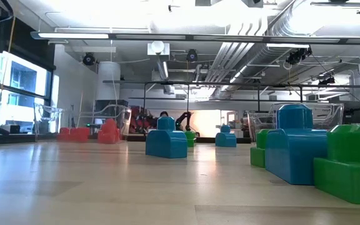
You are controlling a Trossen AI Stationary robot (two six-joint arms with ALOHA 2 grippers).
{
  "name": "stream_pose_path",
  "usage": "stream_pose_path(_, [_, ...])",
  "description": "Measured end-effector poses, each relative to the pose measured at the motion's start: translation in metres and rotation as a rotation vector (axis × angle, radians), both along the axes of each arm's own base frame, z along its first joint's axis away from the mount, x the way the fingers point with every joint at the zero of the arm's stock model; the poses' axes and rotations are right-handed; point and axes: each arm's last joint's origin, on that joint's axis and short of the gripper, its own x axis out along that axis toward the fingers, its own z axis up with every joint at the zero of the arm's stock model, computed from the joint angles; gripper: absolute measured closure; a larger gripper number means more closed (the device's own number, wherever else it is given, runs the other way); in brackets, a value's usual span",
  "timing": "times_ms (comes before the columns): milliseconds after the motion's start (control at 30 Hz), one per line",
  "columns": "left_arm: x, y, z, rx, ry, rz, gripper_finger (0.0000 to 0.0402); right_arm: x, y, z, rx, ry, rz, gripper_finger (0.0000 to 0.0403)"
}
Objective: Sort blocks
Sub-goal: Put the game piece into the top left transparent bin
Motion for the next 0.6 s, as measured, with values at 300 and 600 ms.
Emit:
stream_pose_path(300, [0.009, 0.003, 0.0, -0.027, -0.05, 0.008, 0.0401, -0.001, 0.0, -0.002, 0.001, 0.021, 0.0, 0.0176])
stream_pose_path(600, [0.009, 0.005, 0.002, 0.008, -0.05, -0.028, 0.0401, -0.001, 0.0, -0.002, 0.001, 0.026, 0.0, 0.0176])
